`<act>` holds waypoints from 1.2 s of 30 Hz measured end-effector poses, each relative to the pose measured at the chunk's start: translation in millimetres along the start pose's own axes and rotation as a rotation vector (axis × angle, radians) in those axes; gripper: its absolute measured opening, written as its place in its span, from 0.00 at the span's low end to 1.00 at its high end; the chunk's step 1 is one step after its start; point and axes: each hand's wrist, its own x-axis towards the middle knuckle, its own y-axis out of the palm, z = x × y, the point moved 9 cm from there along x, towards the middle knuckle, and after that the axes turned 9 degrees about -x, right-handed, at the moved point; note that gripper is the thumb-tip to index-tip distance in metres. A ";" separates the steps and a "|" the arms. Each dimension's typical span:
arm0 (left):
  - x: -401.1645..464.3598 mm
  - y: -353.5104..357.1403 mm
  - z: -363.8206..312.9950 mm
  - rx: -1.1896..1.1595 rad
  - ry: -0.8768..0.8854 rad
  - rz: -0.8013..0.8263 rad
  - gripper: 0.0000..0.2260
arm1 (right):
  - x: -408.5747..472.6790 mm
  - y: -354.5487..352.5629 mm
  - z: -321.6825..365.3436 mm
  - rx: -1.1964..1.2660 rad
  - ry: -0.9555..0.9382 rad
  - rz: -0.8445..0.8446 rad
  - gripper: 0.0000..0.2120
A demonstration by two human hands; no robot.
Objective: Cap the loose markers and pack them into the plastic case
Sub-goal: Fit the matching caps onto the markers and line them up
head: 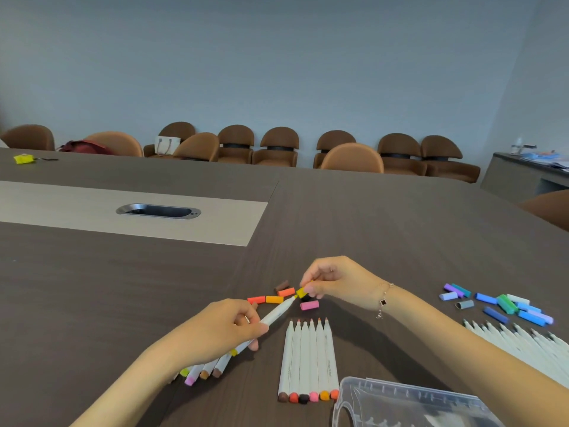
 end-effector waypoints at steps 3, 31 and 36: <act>-0.3 1.1 -2.0 -0.020 0.010 0.013 0.10 | -0.4 3.9 0.6 -0.032 0.003 0.002 0.03; -4.0 22.4 20.8 0.431 -0.252 -0.012 0.18 | 11.8 -5.9 -45.4 -0.315 0.104 -0.073 0.09; -6.7 17.6 1.9 0.566 -0.142 -0.137 0.21 | 21.9 4.3 -52.9 -0.515 0.108 -0.026 0.10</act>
